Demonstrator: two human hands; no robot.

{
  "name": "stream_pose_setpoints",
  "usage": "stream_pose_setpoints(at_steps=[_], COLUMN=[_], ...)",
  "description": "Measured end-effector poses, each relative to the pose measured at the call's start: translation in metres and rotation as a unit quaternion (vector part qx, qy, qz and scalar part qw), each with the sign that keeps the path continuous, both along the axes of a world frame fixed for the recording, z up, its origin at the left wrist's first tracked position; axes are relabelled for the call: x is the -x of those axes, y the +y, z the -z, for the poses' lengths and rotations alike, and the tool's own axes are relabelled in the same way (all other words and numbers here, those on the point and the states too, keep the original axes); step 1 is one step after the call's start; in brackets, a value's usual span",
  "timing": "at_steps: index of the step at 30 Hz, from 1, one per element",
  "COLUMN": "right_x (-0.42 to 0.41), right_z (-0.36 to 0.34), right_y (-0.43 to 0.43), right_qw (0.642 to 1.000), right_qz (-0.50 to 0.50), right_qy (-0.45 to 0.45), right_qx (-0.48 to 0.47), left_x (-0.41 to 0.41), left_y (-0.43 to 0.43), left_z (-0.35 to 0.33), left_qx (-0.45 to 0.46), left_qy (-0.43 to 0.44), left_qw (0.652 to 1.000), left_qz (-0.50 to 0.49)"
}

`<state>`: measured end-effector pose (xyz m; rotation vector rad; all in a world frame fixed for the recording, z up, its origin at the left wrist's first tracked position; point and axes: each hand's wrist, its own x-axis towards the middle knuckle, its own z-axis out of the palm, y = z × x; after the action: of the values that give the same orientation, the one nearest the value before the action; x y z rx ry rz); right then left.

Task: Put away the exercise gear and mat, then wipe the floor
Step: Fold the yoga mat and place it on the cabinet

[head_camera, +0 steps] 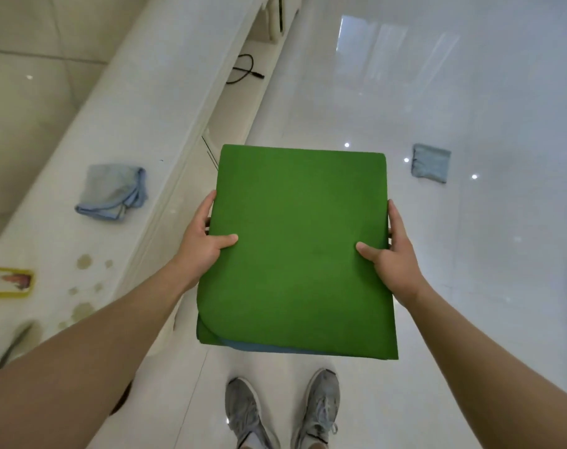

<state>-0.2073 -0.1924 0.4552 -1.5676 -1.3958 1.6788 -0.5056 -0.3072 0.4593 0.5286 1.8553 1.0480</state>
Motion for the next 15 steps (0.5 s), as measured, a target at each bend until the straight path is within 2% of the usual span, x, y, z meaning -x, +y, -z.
stream_pose_setpoints(at_steps=[15], right_x=[-0.049], right_z=[-0.252], right_y=[0.003], right_qw=[0.998], right_qz=[0.037], right_qy=[0.019], right_qx=[-0.045], left_x=[-0.05], left_y=[0.011], left_z=[-0.25], left_qx=[-0.061], left_qy=[0.022], left_qw=[0.998], left_qz=[0.0])
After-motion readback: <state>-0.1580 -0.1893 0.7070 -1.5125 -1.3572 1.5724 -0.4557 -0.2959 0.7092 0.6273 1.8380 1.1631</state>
